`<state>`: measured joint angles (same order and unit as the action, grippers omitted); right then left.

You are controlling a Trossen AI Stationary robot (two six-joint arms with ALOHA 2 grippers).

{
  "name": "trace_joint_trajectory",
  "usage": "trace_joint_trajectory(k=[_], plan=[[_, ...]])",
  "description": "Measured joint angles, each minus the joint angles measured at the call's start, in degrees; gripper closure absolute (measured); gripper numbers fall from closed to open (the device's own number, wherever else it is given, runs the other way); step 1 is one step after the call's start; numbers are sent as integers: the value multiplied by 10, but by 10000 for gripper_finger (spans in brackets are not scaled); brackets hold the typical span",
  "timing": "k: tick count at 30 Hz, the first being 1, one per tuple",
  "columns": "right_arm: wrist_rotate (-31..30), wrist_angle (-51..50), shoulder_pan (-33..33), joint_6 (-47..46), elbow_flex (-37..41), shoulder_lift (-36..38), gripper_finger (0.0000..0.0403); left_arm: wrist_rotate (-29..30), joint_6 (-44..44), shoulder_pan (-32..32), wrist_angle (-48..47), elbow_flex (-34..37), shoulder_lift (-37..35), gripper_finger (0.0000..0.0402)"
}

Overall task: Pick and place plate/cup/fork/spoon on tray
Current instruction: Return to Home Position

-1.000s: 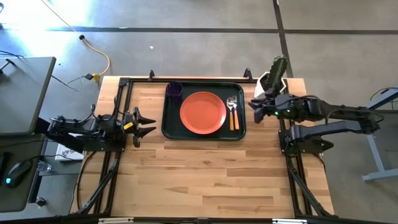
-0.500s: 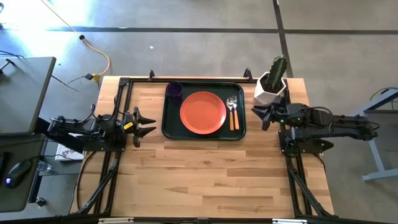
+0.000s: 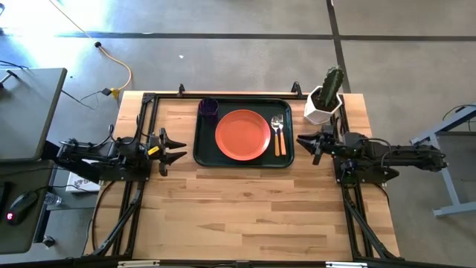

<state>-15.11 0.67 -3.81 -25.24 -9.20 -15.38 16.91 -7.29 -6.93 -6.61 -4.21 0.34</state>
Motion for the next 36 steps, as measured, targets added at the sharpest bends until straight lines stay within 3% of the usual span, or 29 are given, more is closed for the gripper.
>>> trace_joint_trajectory(k=[10,24,36], plan=[[19,31,0,-18,63,43,313,0,0,0,0,0,0,257],[-50,-42,0,-5,63,119,313,0,0,0,0,0,0,257],[-52,-43,0,-2,63,120,313,0,0,0,0,0,0,257]])
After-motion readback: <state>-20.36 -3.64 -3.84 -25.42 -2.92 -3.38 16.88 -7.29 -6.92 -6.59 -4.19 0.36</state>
